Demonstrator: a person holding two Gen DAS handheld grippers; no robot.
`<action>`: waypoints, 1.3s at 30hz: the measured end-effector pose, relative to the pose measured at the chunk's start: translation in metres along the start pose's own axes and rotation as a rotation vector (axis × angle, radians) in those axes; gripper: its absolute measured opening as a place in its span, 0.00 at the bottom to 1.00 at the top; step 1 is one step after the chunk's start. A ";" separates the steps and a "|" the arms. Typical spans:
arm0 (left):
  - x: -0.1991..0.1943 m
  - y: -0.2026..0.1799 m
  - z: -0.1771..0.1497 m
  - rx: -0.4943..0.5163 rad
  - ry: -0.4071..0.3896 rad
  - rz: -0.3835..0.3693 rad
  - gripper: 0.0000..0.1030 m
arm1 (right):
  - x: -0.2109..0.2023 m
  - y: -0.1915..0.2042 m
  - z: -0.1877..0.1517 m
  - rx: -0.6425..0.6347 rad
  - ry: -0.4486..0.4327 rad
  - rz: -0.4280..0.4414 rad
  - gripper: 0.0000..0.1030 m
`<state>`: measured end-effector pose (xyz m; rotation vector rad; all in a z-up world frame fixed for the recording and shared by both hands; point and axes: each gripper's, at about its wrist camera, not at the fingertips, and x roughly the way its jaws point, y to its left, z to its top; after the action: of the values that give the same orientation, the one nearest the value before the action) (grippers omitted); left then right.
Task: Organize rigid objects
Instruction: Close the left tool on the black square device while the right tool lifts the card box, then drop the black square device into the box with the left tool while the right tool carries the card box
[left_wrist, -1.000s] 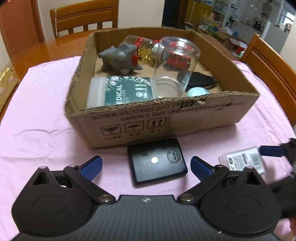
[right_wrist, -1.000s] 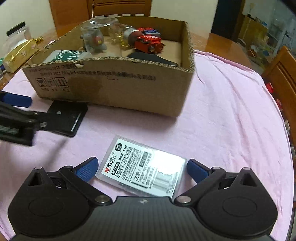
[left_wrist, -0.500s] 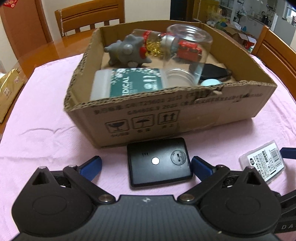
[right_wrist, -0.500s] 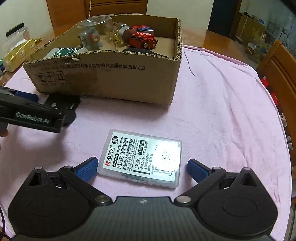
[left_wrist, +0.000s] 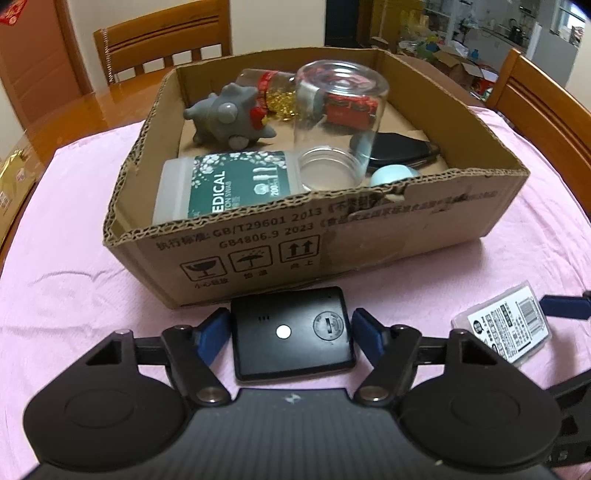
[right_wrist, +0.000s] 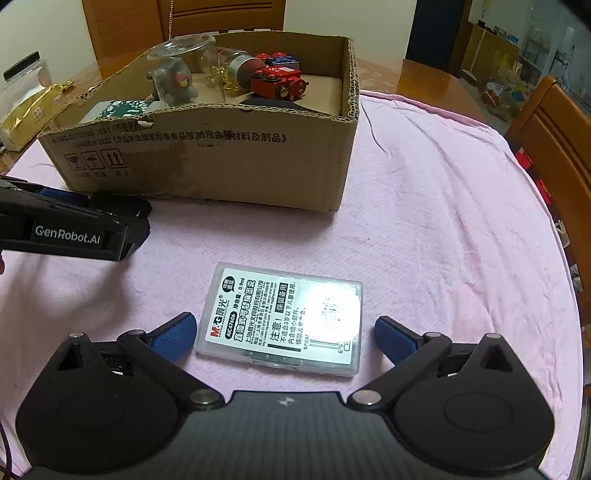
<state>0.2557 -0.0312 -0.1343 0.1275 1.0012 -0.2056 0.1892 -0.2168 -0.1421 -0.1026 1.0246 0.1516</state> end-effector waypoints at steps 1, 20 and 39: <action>0.000 0.001 0.000 0.007 0.000 -0.006 0.69 | 0.000 0.001 0.001 -0.002 -0.001 0.001 1.00; -0.004 0.004 -0.005 0.032 0.012 -0.017 0.70 | 0.003 0.017 0.007 -0.068 -0.004 0.044 1.00; -0.003 -0.001 -0.002 0.012 0.023 -0.011 0.67 | -0.002 0.011 0.008 -0.071 0.005 0.046 0.90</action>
<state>0.2524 -0.0311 -0.1333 0.1354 1.0236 -0.2202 0.1930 -0.2052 -0.1367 -0.1436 1.0273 0.2299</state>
